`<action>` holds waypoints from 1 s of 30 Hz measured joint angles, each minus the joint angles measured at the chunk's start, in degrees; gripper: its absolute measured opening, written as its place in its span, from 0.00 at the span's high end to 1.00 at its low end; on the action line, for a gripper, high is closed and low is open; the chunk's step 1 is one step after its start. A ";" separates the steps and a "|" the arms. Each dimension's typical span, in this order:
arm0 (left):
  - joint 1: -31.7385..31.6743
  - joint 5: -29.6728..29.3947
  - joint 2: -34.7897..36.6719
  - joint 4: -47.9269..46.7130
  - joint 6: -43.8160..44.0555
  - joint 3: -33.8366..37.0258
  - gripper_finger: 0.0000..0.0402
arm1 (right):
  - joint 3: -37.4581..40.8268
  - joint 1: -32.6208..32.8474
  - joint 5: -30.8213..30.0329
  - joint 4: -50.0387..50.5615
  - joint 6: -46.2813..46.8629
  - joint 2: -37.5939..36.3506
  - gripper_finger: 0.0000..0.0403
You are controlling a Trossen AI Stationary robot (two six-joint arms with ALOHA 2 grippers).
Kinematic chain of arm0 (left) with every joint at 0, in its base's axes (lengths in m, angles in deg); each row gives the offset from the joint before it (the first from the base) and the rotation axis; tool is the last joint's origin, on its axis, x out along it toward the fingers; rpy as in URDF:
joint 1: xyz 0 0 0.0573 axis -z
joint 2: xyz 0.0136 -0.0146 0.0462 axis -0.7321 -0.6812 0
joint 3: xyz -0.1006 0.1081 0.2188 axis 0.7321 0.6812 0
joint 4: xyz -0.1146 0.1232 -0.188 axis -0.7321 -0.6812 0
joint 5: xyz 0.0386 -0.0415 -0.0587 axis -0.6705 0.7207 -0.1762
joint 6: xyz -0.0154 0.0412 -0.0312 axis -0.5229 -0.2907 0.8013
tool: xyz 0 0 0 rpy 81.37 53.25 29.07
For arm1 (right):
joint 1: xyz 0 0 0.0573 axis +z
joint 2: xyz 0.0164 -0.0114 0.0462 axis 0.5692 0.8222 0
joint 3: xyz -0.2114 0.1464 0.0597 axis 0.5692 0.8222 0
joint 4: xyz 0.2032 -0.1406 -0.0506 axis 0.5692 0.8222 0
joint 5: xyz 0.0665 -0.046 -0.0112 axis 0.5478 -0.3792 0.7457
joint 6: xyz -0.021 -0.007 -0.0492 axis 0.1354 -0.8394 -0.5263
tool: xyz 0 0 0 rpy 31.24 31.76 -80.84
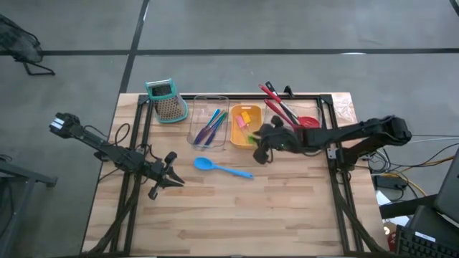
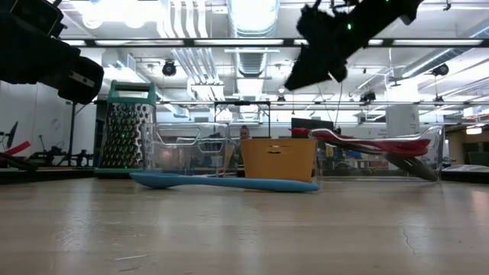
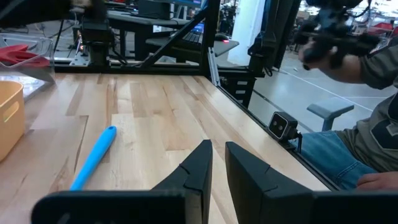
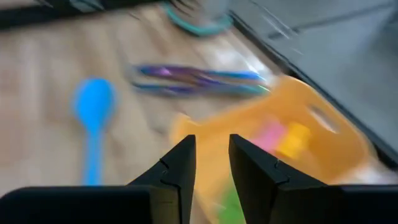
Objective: Pick & Place Kitchen Items
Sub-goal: Put the blue serving spoon into the right transparent bin
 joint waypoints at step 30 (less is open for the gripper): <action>0.00 0.00 -0.02 -0.02 0.00 0.00 0.87 | -41.28 9.74 7.59 17.24 -5.65 44.87 0.35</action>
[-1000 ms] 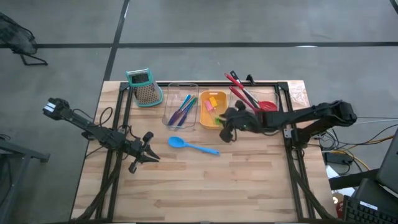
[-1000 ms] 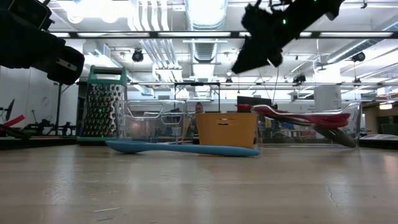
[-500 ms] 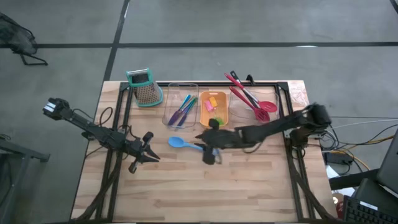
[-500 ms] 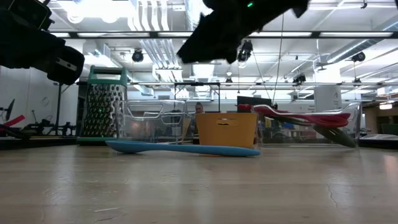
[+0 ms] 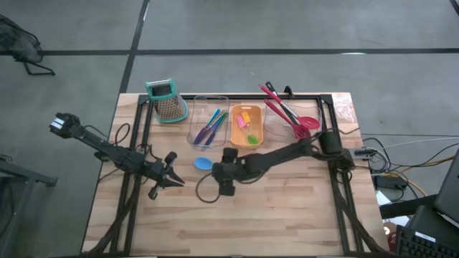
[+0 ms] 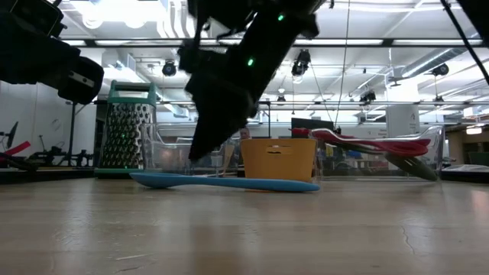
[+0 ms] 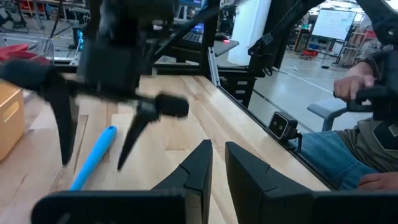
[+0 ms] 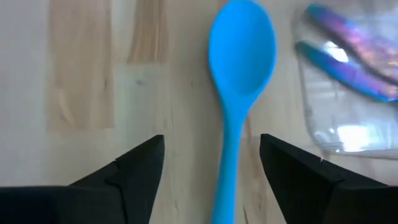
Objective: Pick & Place Kitchen Items
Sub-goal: Put the blue serving spoon into the right transparent bin
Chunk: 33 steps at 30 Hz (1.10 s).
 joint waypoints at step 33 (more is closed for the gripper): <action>-0.02 0.00 0.00 0.02 0.00 0.00 0.87 | -0.19 -2.67 4.25 -1.84 2.10 5.51 0.70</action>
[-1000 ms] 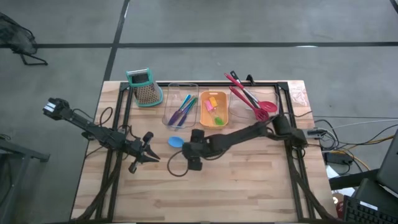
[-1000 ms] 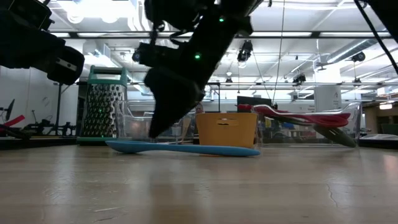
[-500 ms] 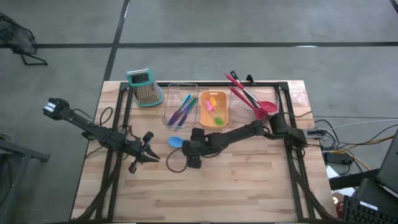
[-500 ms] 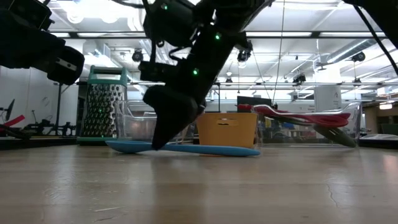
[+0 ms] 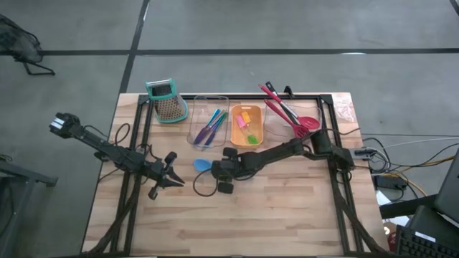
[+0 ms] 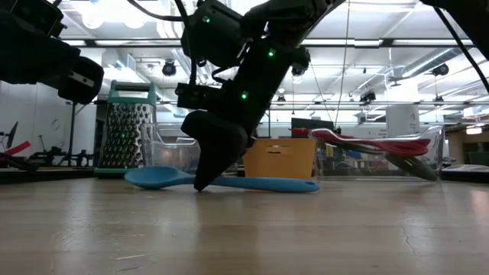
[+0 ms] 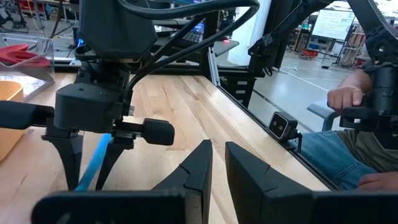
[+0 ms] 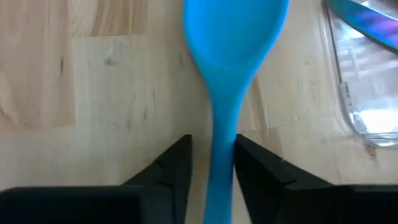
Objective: Pick & Place Kitchen Items
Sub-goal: Put the blue serving spoon into the right transparent bin
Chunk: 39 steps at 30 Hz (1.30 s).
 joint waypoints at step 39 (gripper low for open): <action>0.02 0.04 -0.04 -0.03 0.00 0.02 0.87 | 11.15 2.09 -44.42 27.98 5.06 -31.81 0.88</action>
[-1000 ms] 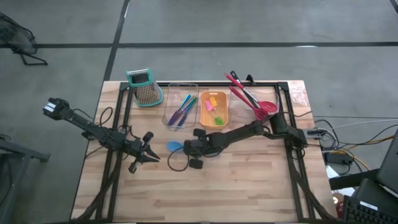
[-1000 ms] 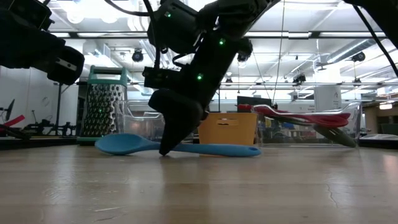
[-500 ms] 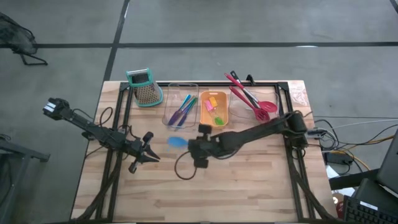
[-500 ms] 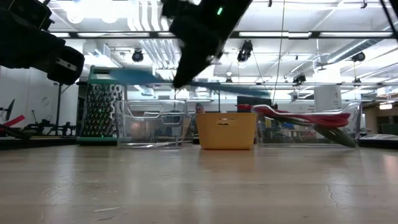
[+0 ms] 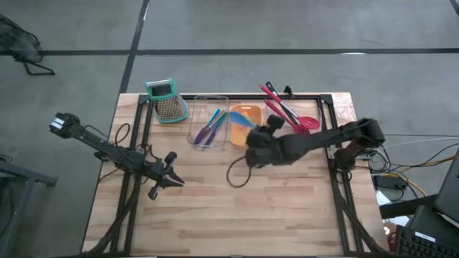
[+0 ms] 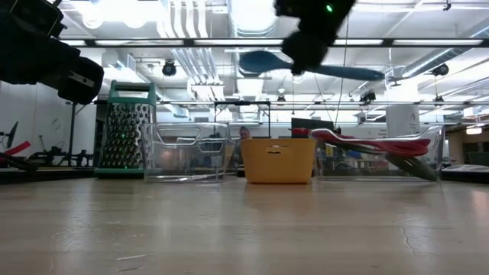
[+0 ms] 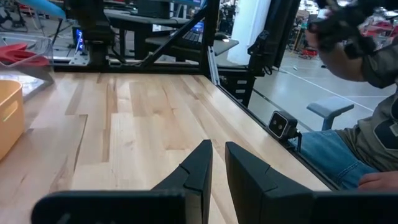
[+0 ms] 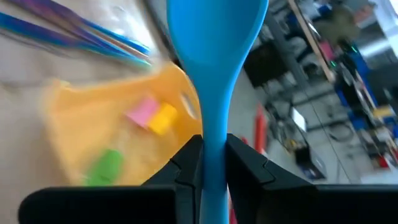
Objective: Pick & Place Kitchen Items
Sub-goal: Put the blue serving spoon into the right transparent bin
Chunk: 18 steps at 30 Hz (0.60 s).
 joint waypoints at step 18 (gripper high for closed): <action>-0.02 -0.02 -0.04 0.00 0.00 0.00 0.87 | 34.57 -16.65 -0.40 -26.37 -10.56 -19.34 0.90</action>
